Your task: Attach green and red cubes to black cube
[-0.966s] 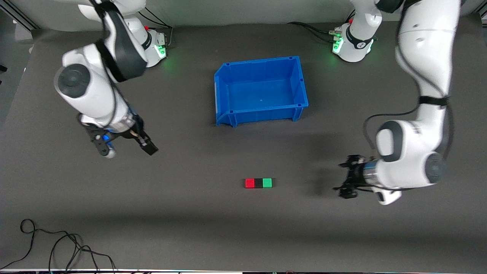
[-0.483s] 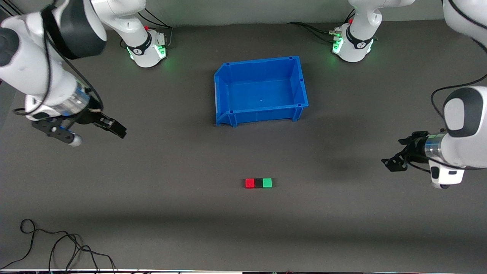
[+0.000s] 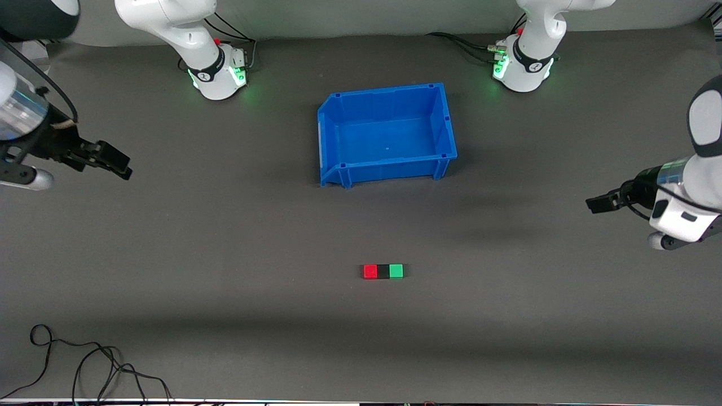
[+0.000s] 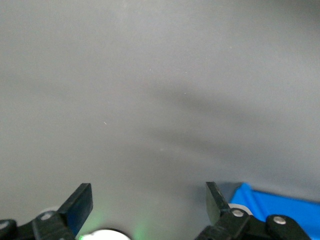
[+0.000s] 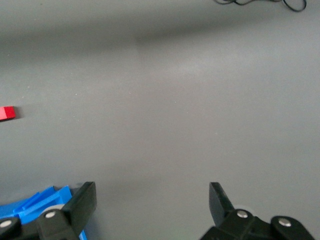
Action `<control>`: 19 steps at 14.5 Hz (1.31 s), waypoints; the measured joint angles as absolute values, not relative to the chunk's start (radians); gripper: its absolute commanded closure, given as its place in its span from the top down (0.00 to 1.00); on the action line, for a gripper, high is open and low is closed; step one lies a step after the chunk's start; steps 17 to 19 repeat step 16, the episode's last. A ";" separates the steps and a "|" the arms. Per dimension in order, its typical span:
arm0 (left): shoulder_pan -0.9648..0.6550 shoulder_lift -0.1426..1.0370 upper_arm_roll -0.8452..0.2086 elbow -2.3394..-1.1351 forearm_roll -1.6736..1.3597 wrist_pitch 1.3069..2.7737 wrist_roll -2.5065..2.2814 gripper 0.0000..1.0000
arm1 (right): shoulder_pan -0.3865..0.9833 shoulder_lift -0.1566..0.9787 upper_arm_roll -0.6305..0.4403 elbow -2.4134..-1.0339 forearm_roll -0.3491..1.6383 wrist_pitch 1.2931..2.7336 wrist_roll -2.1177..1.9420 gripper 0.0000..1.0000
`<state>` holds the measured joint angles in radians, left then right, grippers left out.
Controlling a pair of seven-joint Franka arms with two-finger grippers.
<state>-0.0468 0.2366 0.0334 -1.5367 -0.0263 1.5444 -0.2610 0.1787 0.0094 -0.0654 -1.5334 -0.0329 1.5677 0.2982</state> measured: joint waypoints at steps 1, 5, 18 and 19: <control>-0.053 0.223 0.028 -1.537 -0.012 1.545 -0.205 1.00 | 0.179 0.009 -0.065 -1.521 -0.033 1.555 0.284 1.00; -0.065 0.164 0.020 -1.536 0.002 1.559 -0.040 1.00 | 0.180 0.010 -0.094 -1.509 -0.027 1.526 0.209 1.00; -0.063 0.099 0.025 -1.593 0.006 1.630 -0.003 1.00 | 0.182 0.033 -0.164 -1.507 0.023 1.496 0.129 1.00; -0.063 0.099 0.025 -1.593 0.006 1.630 -0.003 1.00 | 0.182 0.033 -0.164 -1.507 0.023 1.496 0.129 1.00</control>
